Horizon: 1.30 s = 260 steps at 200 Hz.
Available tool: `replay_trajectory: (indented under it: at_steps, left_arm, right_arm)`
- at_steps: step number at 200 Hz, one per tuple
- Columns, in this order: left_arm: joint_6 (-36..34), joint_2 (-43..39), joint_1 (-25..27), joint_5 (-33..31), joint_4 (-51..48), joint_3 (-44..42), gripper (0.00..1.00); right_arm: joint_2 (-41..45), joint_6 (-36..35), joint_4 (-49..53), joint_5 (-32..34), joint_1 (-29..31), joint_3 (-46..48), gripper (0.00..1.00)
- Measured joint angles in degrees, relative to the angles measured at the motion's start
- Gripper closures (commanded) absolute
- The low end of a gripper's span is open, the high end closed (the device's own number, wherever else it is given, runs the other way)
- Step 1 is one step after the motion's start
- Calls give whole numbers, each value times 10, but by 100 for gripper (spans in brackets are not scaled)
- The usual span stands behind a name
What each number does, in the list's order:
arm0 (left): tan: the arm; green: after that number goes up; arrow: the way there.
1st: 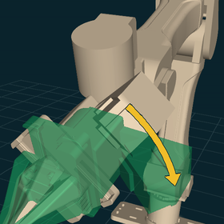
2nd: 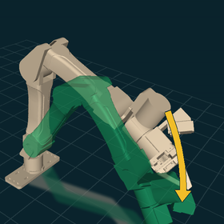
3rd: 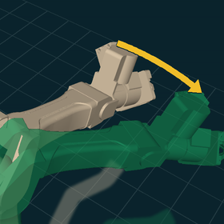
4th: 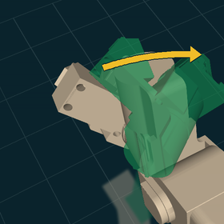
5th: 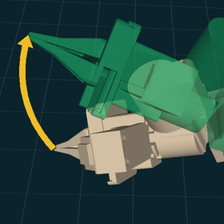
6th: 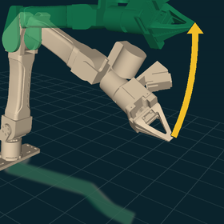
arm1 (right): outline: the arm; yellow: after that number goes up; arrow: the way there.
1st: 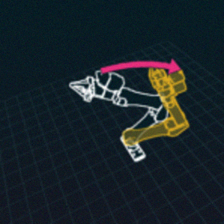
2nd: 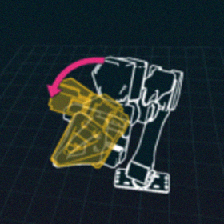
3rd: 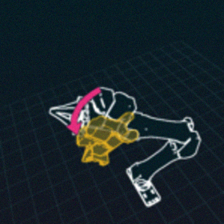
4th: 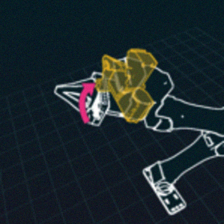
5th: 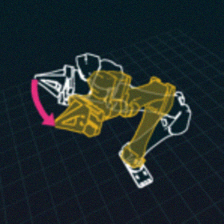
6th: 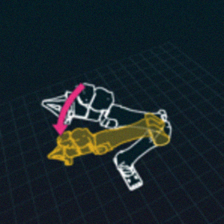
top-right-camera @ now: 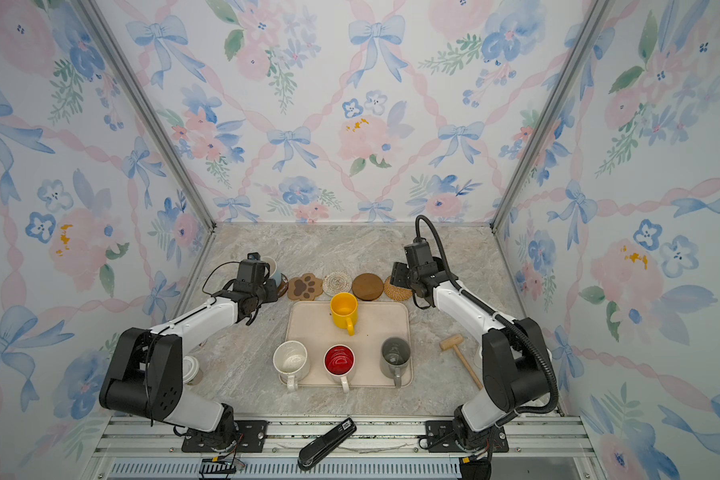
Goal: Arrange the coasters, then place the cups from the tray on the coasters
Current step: 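Lower the light blue mug onto the dark brown scratched coaster with the left gripper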
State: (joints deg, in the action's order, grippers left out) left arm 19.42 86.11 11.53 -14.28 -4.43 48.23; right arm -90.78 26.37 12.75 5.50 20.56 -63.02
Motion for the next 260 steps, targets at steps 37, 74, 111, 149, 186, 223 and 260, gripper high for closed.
replay_trajectory:
  at_steps: [37, 74, 111, 149, 186, 223, 260]
  left_arm:
    - [-2, 0, 0, -4, 0, 0, 100]
    - [-3, 11, 0, -4, 0, 0, 100]
    - [-4, 17, 0, -5, 1, 0, 100]
    - [-4, 17, 0, -5, 1, 1, 93]
    - [-9, 17, 0, -5, 1, 3, 79]
    - [-12, 17, 0, -4, 3, 12, 65]
    - [-13, 17, 0, -4, 3, 12, 62]
  right_arm:
    - [-4, 0, 0, -3, 0, 0, 29]
    - [-4, 0, 0, -4, 0, 0, 29]
    - [-4, -2, 0, -4, 0, -1, 29]
    - [-5, -2, 0, -4, 0, -1, 29]
    - [-11, -3, 1, -4, 0, -6, 29]
    - [-14, -5, 1, -6, 0, -8, 29]
    - [-14, -7, 1, -8, 0, -8, 29]
